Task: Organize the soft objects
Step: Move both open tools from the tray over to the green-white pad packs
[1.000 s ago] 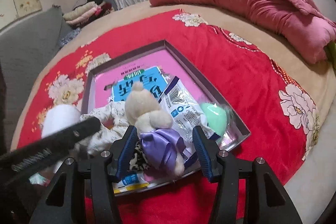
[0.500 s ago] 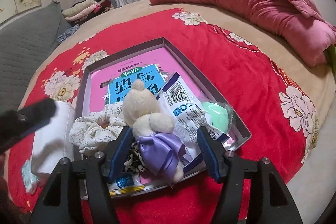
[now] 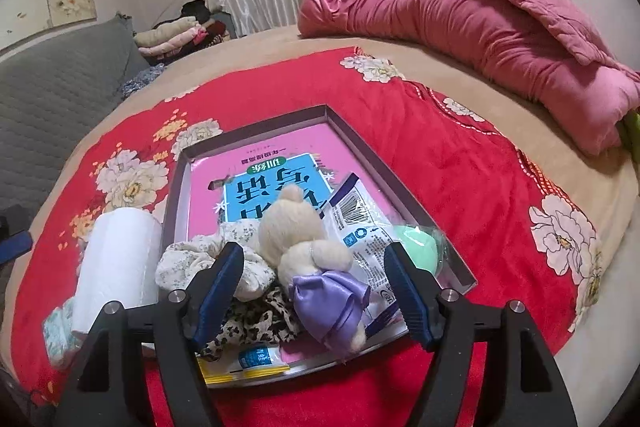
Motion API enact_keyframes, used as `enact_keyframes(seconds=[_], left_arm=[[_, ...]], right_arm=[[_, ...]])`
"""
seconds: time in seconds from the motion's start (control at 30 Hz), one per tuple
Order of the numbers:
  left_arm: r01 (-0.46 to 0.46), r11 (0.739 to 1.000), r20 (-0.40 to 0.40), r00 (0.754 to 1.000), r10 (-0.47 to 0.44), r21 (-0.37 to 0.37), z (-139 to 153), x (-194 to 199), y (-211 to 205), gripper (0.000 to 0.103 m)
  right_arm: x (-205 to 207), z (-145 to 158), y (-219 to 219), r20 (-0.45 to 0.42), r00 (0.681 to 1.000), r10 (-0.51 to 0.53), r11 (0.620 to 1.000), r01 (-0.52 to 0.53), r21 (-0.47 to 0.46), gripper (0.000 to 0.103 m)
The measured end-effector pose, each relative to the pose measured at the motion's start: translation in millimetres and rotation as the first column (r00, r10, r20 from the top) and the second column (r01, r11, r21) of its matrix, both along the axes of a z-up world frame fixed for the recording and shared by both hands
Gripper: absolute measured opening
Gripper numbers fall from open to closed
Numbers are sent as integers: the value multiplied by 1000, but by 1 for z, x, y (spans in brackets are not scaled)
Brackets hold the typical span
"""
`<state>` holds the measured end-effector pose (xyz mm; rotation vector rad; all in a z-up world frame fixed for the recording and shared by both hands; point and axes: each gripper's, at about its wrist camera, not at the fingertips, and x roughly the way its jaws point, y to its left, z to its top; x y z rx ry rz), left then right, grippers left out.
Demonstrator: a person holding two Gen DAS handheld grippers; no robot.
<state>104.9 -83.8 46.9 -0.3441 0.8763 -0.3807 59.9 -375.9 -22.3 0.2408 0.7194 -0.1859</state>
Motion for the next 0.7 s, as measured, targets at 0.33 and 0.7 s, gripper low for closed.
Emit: enact_keyframes(seconds=[0.33,0.7], left_arm=[[-124,992,-38,991,125,35,-15,-19,67,52],[-216,974,-58,974,220,68,-26,-28,112,52]], right_arm=[[-6,11,0,61,998,-20,999,23,-42,75],[-13,28,17,135,991,16,991,2,-136,75]])
